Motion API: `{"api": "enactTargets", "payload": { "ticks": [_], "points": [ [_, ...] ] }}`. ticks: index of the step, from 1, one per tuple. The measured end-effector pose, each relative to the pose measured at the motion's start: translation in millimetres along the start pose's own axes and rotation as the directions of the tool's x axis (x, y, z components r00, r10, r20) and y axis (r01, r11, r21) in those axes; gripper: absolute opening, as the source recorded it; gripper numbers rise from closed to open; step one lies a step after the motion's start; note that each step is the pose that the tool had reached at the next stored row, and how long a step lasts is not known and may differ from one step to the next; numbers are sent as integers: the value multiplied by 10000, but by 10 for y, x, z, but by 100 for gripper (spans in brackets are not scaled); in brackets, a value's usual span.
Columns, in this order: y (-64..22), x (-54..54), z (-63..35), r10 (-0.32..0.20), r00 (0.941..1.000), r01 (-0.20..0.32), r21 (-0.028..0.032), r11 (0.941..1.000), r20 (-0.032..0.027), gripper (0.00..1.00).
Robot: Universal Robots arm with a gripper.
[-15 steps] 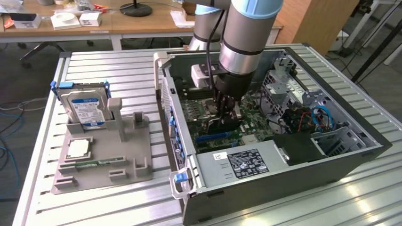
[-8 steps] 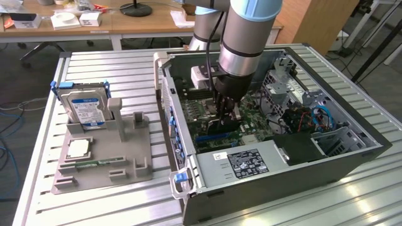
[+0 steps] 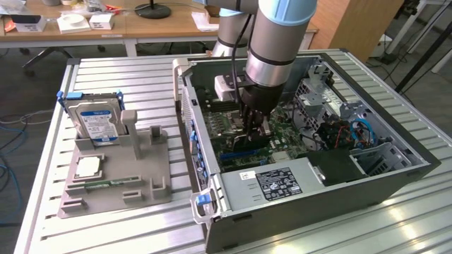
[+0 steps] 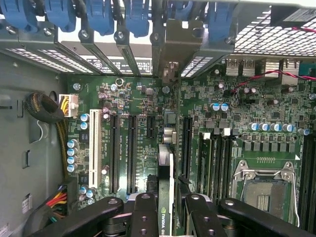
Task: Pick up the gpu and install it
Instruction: 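Insert the gpu into the slot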
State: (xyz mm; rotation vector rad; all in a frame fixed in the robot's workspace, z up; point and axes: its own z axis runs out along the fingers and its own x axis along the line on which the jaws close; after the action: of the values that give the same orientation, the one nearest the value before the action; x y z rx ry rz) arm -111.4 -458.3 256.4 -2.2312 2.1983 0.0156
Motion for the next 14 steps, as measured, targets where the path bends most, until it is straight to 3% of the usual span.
{"api": "enactTargets", "payload": {
  "ticks": [14],
  "points": [
    [12, -1, 14, -26, 10000, 26, 17, 10000, -1, 27]
  ]
}}
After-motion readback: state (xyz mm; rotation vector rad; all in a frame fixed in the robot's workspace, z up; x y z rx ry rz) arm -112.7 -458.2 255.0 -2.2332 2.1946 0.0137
